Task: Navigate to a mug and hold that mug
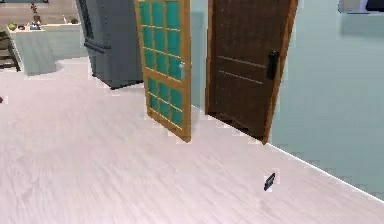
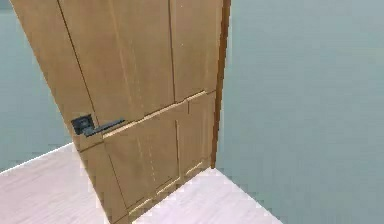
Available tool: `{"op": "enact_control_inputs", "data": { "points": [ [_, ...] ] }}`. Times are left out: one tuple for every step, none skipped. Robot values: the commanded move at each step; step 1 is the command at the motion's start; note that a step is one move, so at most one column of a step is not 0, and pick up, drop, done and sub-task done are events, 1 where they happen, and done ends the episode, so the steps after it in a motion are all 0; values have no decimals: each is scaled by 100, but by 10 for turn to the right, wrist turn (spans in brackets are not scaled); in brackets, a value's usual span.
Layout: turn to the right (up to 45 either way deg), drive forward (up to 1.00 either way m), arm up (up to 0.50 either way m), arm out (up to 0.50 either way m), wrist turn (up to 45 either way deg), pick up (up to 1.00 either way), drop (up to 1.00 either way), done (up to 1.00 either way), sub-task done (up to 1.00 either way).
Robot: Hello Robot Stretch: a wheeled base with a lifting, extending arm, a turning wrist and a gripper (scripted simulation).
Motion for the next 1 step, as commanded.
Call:
{"op": "enact_control_inputs", "data": {
  "points": [
    [0,100,0,0,0,0,0,0,0]
  ]
}}
